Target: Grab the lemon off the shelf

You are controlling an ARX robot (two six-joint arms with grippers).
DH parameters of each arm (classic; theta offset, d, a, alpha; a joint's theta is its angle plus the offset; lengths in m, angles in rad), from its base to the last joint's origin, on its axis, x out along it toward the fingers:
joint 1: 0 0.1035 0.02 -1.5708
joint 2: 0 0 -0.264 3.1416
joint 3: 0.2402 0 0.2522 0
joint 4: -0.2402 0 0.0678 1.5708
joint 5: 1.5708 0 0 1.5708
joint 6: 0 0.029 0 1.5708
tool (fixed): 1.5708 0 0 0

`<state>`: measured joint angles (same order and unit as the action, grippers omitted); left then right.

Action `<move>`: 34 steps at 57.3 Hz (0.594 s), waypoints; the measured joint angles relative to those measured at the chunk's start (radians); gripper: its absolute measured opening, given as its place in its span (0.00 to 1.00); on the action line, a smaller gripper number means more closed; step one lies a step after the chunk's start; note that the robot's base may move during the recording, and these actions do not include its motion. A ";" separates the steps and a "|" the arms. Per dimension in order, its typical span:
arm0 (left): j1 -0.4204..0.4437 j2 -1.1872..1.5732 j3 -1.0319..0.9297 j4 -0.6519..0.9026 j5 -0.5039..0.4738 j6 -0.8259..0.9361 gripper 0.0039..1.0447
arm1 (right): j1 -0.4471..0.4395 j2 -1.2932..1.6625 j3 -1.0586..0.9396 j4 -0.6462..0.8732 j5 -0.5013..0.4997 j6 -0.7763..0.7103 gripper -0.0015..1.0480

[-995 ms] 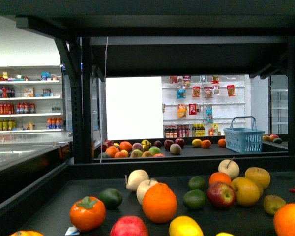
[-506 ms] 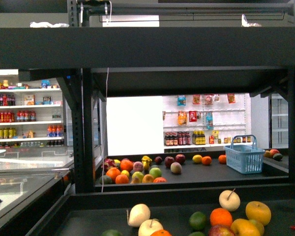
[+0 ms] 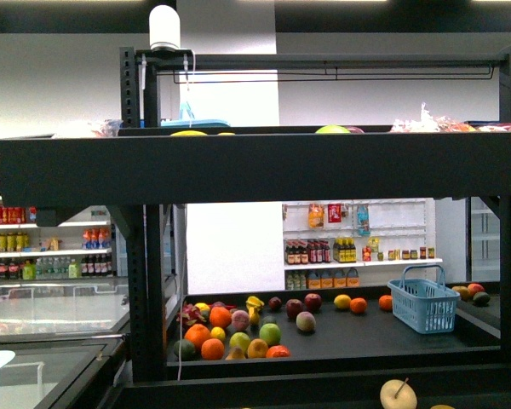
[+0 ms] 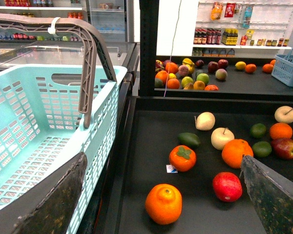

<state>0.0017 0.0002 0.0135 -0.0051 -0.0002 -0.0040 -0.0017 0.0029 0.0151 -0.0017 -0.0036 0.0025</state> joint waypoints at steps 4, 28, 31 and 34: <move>0.000 0.000 0.000 0.000 0.000 0.000 0.92 | 0.000 0.000 0.000 0.000 0.000 0.000 0.93; 0.012 0.340 0.145 0.068 0.086 -0.195 0.92 | 0.000 0.000 0.000 0.000 0.000 0.000 0.93; 0.061 0.430 0.214 0.102 0.145 -0.236 0.92 | 0.000 0.000 0.000 0.000 0.000 0.000 0.93; 0.136 0.540 0.307 0.121 0.217 -0.311 0.92 | 0.000 0.000 0.000 0.000 0.000 0.000 0.93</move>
<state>0.1379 0.5400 0.3202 0.1154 0.2169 -0.3153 -0.0017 0.0029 0.0151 -0.0017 -0.0032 0.0025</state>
